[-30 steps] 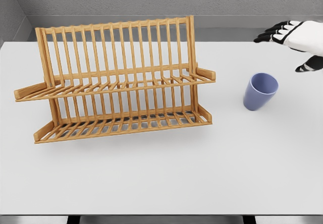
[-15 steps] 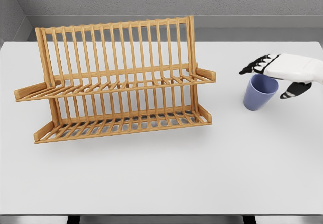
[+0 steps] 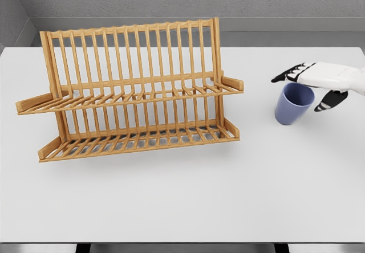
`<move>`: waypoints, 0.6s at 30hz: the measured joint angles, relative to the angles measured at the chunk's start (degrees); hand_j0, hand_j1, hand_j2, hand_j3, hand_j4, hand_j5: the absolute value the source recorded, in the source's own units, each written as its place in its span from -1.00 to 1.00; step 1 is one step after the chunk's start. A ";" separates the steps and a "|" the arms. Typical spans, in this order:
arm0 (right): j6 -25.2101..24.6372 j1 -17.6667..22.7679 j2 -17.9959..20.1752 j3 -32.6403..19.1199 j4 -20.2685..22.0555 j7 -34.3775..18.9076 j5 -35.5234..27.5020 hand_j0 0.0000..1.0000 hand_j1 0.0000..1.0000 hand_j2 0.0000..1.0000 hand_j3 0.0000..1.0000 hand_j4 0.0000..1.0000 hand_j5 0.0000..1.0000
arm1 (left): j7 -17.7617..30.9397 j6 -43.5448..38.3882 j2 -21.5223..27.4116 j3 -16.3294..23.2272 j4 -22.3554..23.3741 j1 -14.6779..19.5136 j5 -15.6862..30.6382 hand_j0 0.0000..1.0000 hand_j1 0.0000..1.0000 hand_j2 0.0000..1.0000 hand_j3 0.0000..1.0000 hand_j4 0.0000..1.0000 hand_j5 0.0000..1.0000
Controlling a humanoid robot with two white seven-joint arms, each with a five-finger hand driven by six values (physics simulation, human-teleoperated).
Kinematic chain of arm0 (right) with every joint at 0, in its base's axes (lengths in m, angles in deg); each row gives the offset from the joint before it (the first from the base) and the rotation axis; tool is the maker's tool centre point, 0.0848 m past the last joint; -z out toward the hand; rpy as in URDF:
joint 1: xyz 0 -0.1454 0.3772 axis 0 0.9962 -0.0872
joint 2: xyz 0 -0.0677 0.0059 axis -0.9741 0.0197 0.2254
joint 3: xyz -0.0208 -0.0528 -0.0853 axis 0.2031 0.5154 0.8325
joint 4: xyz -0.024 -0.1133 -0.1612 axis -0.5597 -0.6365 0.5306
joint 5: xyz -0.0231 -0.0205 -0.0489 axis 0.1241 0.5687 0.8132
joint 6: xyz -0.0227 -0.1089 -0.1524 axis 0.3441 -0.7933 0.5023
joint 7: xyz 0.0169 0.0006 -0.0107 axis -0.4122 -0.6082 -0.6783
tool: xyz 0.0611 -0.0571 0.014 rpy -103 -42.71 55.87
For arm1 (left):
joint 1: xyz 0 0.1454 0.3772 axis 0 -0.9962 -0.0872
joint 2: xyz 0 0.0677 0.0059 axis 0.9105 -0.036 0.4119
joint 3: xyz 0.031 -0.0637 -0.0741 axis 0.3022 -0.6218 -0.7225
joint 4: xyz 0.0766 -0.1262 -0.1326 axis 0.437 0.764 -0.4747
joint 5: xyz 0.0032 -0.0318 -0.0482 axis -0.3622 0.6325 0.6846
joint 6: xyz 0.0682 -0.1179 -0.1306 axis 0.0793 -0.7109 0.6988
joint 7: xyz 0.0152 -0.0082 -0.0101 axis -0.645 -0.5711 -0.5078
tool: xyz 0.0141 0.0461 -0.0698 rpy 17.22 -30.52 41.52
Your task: Right arm put cup on second shelf
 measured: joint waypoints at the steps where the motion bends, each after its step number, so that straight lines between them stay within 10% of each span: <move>1: 0.02 -0.26 -0.31 0.32 -0.61 0.00 0.00 1.00 1.00 1.00 1.00 1.00 1.00 | 0.00 0.00 0.00 0.00 0.00 0.00 0.00 1.00 1.00 1.00 1.00 1.00 1.00; 18: -0.04 -0.79 -1.65 3.18 -3.75 0.00 0.05 0.88 0.88 0.88 0.88 0.88 0.88 | 0.00 0.00 0.00 0.00 0.00 0.00 0.00 1.00 1.00 1.00 1.00 1.00 1.00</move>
